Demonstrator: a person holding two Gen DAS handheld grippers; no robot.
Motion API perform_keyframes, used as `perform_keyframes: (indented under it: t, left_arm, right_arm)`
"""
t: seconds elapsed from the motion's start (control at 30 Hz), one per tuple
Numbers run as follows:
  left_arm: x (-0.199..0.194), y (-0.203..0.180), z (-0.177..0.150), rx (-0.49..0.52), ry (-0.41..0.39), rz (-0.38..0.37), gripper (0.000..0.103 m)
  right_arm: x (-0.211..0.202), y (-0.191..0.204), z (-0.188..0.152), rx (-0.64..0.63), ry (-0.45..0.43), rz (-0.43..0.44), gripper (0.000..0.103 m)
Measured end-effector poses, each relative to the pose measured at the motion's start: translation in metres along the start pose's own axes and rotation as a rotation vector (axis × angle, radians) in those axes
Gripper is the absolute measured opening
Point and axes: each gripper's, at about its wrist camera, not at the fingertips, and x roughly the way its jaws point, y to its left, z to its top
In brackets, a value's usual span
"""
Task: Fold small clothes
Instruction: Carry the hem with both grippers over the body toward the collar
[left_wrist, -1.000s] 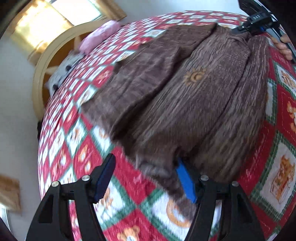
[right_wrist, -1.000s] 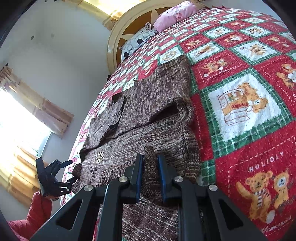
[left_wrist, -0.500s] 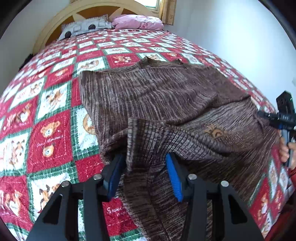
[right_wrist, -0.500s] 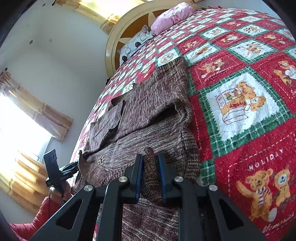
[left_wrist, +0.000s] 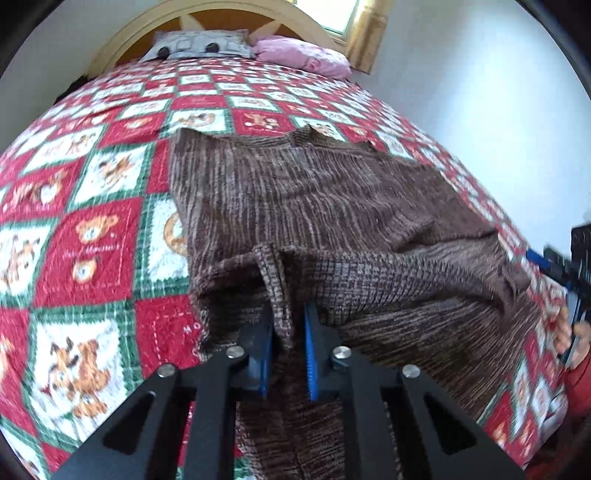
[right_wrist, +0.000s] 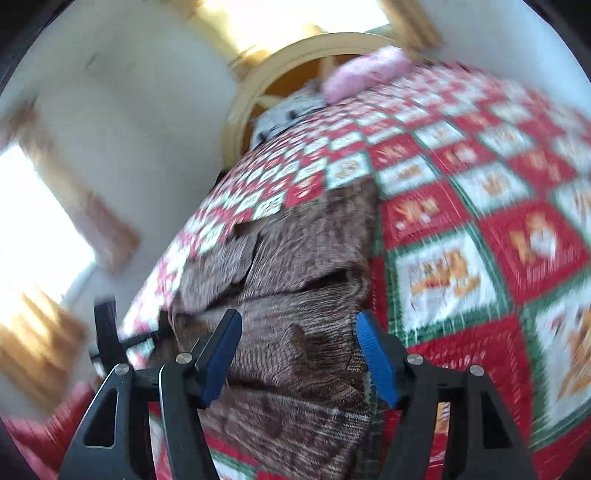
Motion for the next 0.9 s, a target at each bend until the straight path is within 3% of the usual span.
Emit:
perform_keyframes:
  t: [0.2,0.27,0.3,0.33,0.37,0.47,0.57,0.9]
  left_arm:
    - [0.002,-0.004,0.001,0.000,0.005,0.024,0.015]
    - [0.002,-0.007,0.002,0.018,0.015,0.036,0.016]
    - [0.003,-0.009,0.002,0.036,0.023,0.048,0.017]
    - [0.004,-0.010,0.003,0.050,0.028,0.058,0.018]
    - [0.004,-0.012,0.004,0.063,0.031,0.069,0.020]
    - [0.005,-0.015,0.006,0.074,0.026,0.085,0.021]
    - [0.003,-0.017,0.002,0.070,0.008,0.078,0.007]
    - [-0.039,-0.026,0.001,0.000,-0.125,0.023,0.006]
  right_arm:
    - [0.043,0.018,0.000,-0.162,0.208,-0.014,0.065]
    - [0.060,0.026,-0.009,-0.223,0.277,-0.030,0.044]
    - [0.063,0.029,-0.013,-0.248,0.290,-0.033,0.041]
    - [0.064,0.034,-0.017,-0.279,0.282,-0.053,0.033]
    - [0.063,0.037,-0.019,-0.304,0.273,-0.065,0.018]
    - [0.058,0.041,-0.018,-0.292,0.248,-0.072,0.017]
    - [0.044,0.040,-0.013,-0.245,0.192,-0.048,0.016]
    - [0.013,0.052,0.017,-0.121,0.033,0.012,0.016]
